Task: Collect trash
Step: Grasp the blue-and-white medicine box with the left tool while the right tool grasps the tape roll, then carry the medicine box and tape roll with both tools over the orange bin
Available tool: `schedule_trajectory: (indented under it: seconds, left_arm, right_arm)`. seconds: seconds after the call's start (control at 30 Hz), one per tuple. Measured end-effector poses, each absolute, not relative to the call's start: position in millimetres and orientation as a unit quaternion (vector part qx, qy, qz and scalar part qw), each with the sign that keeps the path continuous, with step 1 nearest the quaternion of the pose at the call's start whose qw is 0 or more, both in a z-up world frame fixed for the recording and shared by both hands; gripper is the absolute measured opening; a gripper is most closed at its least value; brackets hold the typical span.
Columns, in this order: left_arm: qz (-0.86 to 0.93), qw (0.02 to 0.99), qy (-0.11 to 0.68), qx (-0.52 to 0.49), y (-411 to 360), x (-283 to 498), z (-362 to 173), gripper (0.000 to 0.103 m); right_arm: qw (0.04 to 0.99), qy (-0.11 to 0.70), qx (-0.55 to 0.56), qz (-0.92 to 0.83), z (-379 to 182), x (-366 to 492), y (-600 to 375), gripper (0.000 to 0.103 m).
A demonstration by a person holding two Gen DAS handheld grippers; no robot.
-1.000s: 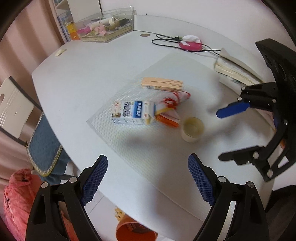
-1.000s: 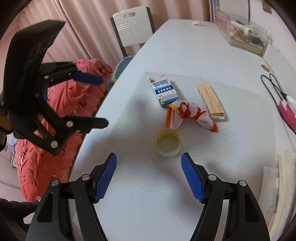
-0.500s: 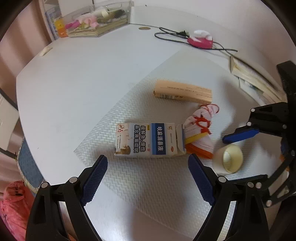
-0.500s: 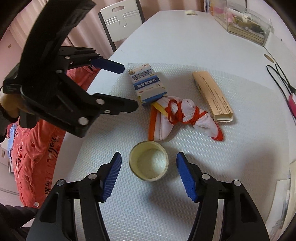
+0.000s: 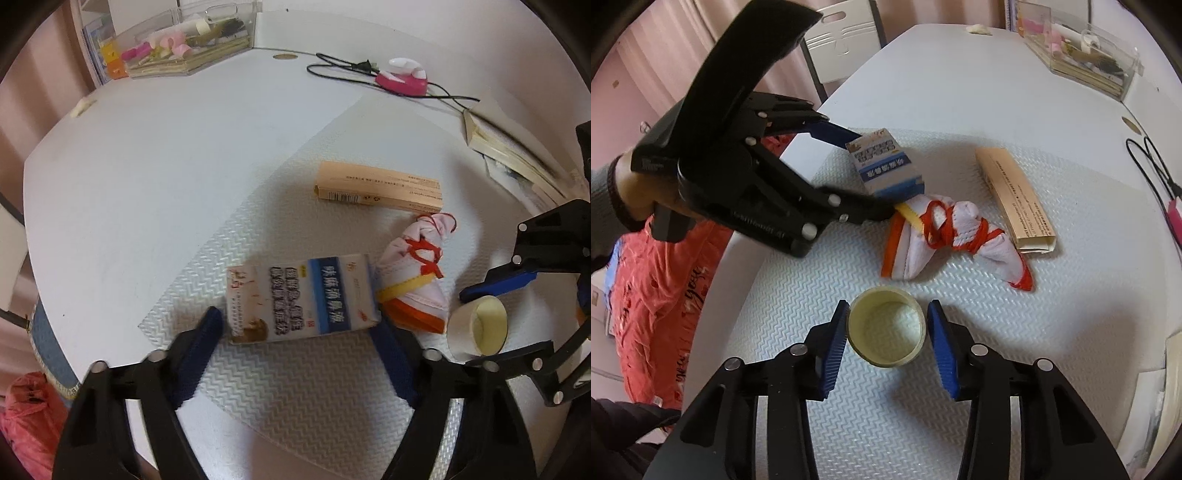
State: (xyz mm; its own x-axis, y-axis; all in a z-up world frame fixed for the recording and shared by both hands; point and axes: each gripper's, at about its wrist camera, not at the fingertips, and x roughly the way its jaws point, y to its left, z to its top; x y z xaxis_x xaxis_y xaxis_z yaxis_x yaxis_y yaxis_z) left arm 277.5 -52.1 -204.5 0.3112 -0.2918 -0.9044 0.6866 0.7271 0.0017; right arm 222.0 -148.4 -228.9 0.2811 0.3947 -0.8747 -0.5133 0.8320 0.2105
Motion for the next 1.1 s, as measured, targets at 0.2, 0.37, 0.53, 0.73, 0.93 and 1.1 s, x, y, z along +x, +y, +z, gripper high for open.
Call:
schedule_trajectory:
  seconds: [0.2,0.37,0.53,0.73,0.93,1.1]
  left_arm:
    - [-0.313,0.78,0.506,0.192,-43,269,-200,0.069]
    - [-0.308,0.784,0.509,0.178,-38,250,-191,0.069]
    - [-0.306,0.785,0.509,0.176,-36,217,-178,0.069]
    - [-0.299,0.789,0.507,0.177,-34,180,-164,0.069]
    - [-0.287,0.797,0.504,0.167,-29,140,-147,0.069]
    - [-0.275,0.804,0.503,0.159,-23,103,-134,0.069]
  right_arm:
    - [0.797,0.53,-0.041,0.288,-227,221,-155,0.043]
    - [0.795,0.528,-0.033,0.297,-217,212,-162,0.043]
    - [0.794,0.523,-0.036,0.306,-202,194,-168,0.042]
    - [0.794,0.516,-0.049,0.317,-184,170,-172,0.043]
    - [0.787,0.51,-0.07,0.34,-167,141,-170,0.042]
    - [0.781,0.502,-0.076,0.363,-150,124,-166,0.043]
